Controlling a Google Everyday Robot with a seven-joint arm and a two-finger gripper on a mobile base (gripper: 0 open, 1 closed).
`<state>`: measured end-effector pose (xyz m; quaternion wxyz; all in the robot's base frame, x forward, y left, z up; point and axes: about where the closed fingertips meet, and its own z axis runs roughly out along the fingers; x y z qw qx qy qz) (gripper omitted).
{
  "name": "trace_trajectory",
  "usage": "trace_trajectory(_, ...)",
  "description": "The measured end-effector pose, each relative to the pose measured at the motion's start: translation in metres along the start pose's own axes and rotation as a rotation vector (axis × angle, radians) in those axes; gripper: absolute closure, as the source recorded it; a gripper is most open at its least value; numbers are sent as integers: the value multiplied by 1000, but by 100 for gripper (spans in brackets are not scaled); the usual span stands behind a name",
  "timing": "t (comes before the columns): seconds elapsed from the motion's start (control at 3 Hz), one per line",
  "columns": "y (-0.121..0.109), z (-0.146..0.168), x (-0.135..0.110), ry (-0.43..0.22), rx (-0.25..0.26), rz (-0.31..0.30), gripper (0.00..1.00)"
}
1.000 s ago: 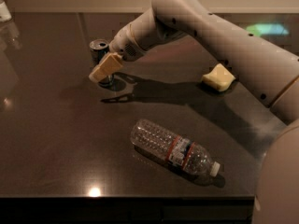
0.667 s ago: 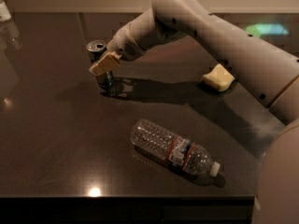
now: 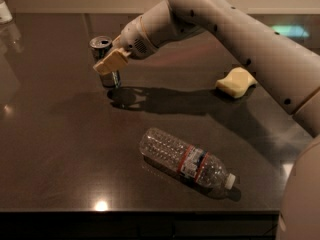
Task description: Pick redbull can
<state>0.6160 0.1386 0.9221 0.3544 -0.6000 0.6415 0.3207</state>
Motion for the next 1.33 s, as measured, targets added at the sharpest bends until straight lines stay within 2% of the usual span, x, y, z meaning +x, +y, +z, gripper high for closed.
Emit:
trace_trajectory(0.33, 12, -23, -17, -20, -21, -5, 100)
trace_trajectory(0.67, 21, -52, -36, -32, -25, -14, 100)
trace_trajectory(1.0, 20, -101, -58, -24, 15, -31, 100)
trace_trajectory(1.33, 20, -103, -59, -23, 16, -33, 100)
